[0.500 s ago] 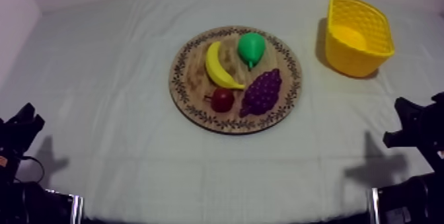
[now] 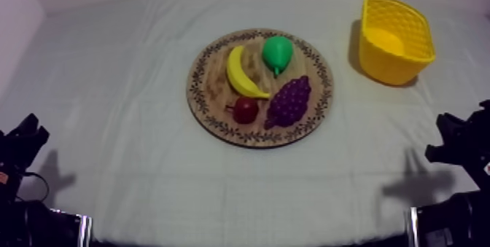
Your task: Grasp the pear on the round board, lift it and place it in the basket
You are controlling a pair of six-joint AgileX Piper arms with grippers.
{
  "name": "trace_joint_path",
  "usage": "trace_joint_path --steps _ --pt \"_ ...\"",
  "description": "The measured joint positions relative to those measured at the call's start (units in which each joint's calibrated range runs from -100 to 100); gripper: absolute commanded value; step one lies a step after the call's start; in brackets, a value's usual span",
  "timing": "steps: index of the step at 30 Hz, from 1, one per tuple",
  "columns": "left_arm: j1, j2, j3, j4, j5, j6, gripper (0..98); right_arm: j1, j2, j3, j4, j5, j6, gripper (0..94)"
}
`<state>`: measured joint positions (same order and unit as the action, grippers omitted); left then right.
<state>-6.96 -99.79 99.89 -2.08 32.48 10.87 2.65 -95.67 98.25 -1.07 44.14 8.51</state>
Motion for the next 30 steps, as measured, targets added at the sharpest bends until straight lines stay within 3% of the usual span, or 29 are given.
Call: trace_joint_path --steps 4,10,20,30 --pt "0.0 0.0 0.0 0.0 0.0 0.0 0.1 -1.2 2.5 -1.0 1.6 -1.4 -0.7 9.9" --pt "0.0 0.0 0.0 0.0 0.0 0.0 0.1 -3.6 13.5 -9.6 6.3 -5.0 -5.6 10.7" --pt "0.0 0.0 0.0 0.0 0.0 0.0 0.1 -13.4 34.7 -37.4 8.3 5.0 -13.8 10.9" --pt "0.0 0.0 0.0 0.0 0.0 0.0 0.1 -24.3 51.7 -57.8 10.5 7.1 -21.2 11.0"
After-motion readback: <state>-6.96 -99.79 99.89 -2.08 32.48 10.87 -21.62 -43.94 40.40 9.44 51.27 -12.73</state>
